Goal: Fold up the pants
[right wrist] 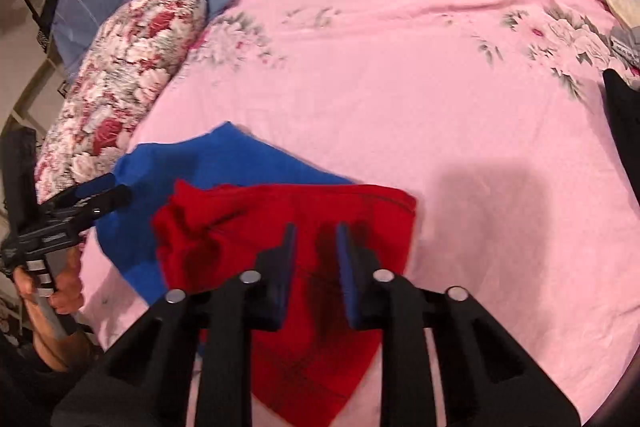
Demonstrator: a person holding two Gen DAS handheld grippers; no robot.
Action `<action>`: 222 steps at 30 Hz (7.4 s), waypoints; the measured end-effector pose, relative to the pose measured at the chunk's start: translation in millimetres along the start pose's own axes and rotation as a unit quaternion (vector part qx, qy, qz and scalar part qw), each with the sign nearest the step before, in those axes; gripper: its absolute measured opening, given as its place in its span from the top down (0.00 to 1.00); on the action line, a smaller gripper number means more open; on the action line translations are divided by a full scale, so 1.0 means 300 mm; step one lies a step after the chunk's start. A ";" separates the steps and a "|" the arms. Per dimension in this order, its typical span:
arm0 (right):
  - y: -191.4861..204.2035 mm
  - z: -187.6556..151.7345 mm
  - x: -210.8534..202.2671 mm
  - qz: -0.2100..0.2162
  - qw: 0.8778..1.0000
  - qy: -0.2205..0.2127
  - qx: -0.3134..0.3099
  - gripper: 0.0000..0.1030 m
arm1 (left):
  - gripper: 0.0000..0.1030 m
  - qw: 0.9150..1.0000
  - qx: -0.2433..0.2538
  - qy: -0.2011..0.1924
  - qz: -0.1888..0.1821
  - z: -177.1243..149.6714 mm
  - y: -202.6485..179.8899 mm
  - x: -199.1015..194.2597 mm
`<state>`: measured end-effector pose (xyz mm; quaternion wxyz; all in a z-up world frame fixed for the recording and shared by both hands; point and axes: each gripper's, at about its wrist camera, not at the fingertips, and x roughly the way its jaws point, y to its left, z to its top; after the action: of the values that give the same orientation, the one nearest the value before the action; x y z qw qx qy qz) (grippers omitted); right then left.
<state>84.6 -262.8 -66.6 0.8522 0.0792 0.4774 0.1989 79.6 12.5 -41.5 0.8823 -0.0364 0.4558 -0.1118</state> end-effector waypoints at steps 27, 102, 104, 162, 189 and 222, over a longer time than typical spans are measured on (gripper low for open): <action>0.041 -0.204 -0.032 0.027 0.996 0.037 -0.072 0.75 | 0.02 0.997 -0.042 0.061 -0.019 -0.039 0.028 0.177; 0.015 -0.081 -0.056 0.053 0.996 -0.043 0.064 0.39 | 0.04 0.995 -0.049 -0.052 -0.068 -0.023 0.039 -0.189; 0.019 -0.076 -0.057 0.053 0.995 -0.043 0.067 0.39 | 0.04 0.998 -0.052 -0.037 -0.009 -0.025 0.060 -0.145; -0.089 -0.150 -0.152 0.103 0.987 -0.009 0.125 0.48 | 0.02 0.993 -0.082 0.060 -0.052 -0.112 0.058 0.060; -0.057 -0.083 -0.307 -0.034 0.991 -0.117 0.058 0.62 | 0.02 0.998 -0.043 0.012 -0.046 0.055 0.012 0.037; 0.112 -0.167 -0.097 0.067 0.998 -0.014 0.018 0.70 | 0.02 0.996 -0.075 0.043 -0.002 0.026 0.016 0.096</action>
<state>19.9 -247.2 -59.5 0.8420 0.1289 0.4629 0.2453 102.7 10.2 -60.6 0.8563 -0.0988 0.5006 -0.0803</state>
